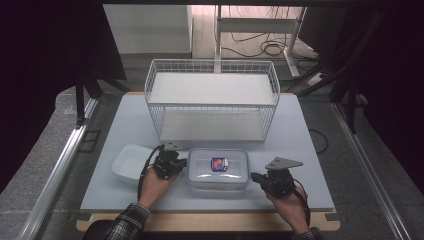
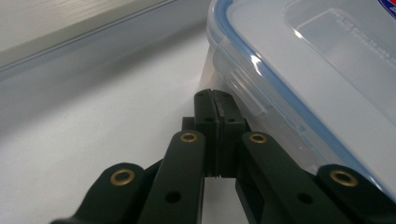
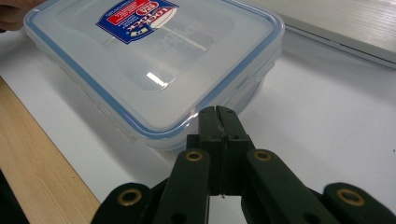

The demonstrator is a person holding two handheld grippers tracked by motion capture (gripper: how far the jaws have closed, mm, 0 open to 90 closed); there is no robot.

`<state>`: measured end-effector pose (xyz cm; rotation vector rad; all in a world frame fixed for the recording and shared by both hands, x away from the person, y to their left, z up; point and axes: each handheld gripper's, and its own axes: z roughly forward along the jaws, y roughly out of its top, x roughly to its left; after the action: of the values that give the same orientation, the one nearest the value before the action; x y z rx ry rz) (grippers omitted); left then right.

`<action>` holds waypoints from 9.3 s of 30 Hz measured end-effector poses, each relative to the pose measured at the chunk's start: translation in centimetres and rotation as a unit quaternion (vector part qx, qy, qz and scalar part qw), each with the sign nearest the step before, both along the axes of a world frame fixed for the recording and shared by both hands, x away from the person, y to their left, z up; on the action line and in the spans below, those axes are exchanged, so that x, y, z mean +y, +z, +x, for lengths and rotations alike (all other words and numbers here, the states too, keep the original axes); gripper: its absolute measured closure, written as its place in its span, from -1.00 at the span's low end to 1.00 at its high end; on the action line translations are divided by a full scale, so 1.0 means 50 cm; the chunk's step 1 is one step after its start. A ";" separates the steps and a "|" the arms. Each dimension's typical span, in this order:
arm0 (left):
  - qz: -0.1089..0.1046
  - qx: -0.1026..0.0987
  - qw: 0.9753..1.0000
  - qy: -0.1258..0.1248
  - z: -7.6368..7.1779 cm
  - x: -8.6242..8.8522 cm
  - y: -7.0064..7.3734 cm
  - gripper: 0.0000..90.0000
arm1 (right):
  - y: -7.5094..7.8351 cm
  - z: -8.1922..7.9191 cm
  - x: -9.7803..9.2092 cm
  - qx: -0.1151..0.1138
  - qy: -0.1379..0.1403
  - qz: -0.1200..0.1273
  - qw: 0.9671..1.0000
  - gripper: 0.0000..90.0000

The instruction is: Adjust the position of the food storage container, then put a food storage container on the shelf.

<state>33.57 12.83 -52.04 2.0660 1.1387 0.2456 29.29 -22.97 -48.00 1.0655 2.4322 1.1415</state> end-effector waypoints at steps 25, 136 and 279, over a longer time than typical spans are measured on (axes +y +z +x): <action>-0.051 -0.057 0.997 -0.032 -0.110 0.082 0.049 -0.41 | 0.019 -0.007 -0.046 -0.031 -0.012 0.035 0.999 -0.19; -0.200 0.060 0.975 -0.081 -0.051 0.057 0.063 0.17 | 0.038 0.069 -0.013 0.056 0.040 0.161 0.985 0.11; -0.184 -0.061 0.981 0.023 0.233 0.120 0.377 0.08 | 0.344 0.355 0.077 -0.010 -0.033 0.186 0.982 0.32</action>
<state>45.21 18.85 -33.18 1.6786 1.0690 0.1672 47.02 -19.12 -30.83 1.2189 2.1989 1.6170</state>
